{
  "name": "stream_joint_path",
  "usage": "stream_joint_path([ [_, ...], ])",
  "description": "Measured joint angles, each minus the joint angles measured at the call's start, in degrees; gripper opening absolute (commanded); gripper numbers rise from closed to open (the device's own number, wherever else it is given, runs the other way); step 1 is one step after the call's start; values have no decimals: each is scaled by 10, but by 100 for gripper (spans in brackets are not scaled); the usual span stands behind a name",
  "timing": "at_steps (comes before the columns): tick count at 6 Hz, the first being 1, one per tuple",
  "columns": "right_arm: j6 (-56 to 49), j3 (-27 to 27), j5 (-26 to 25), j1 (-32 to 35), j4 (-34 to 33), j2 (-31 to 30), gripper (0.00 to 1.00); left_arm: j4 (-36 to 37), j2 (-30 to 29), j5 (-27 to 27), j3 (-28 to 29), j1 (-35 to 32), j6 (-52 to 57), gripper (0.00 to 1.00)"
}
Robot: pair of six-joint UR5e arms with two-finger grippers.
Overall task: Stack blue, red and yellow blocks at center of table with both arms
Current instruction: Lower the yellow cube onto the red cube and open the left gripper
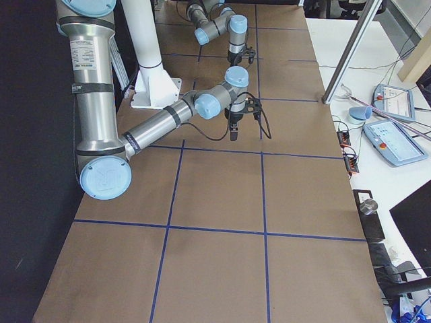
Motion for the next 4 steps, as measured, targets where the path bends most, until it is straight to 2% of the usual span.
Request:
stream_joint_path([
  [4, 1, 1, 0, 0, 0, 1, 100, -2, 0, 16, 0, 0, 4, 5],
])
